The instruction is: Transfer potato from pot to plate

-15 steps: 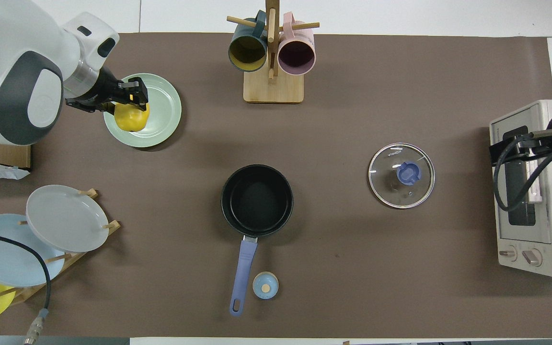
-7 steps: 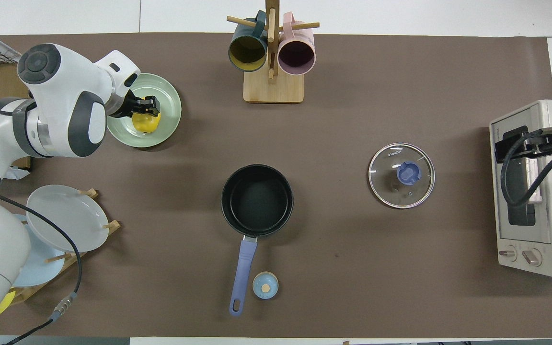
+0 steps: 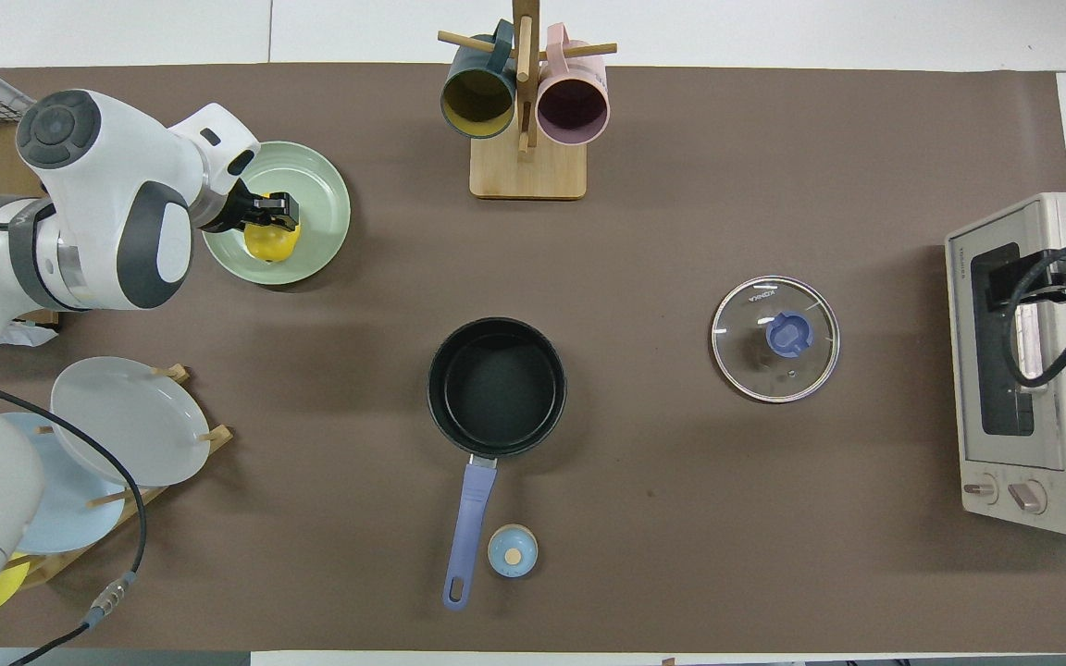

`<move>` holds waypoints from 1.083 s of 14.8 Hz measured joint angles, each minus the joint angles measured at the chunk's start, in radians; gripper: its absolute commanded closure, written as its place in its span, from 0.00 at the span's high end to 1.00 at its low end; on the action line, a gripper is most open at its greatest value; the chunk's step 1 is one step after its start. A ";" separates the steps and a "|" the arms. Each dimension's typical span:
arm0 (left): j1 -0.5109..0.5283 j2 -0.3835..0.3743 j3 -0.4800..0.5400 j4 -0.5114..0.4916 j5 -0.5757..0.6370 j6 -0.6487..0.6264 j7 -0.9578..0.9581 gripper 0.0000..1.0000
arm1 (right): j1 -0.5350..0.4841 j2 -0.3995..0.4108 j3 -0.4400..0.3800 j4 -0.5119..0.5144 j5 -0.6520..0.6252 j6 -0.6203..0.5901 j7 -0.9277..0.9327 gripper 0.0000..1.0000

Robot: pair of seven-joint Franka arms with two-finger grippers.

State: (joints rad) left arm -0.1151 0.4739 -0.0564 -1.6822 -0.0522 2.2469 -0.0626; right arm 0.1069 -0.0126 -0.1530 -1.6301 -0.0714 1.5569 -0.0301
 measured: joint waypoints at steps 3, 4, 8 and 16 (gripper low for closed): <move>0.008 -0.020 0.001 0.006 0.000 -0.013 0.010 1.00 | -0.001 0.000 -0.006 0.000 0.000 0.011 0.000 1.00; 0.011 -0.048 0.001 0.019 0.000 -0.052 0.010 1.00 | -0.001 0.001 -0.006 0.000 0.000 0.012 0.000 1.00; 0.034 -0.226 0.016 0.076 0.000 -0.302 -0.014 1.00 | 0.000 0.001 -0.006 0.000 0.001 0.013 0.000 1.00; 0.037 -0.590 0.041 0.068 0.000 -0.734 -0.017 1.00 | 0.004 0.001 -0.004 0.000 0.003 0.013 0.000 1.00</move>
State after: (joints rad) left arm -0.0782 -0.1166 -0.0155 -1.6139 -0.0519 1.5132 -0.0794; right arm 0.1111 -0.0112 -0.1572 -1.6302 -0.0689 1.5701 -0.0301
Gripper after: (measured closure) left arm 0.000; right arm 0.000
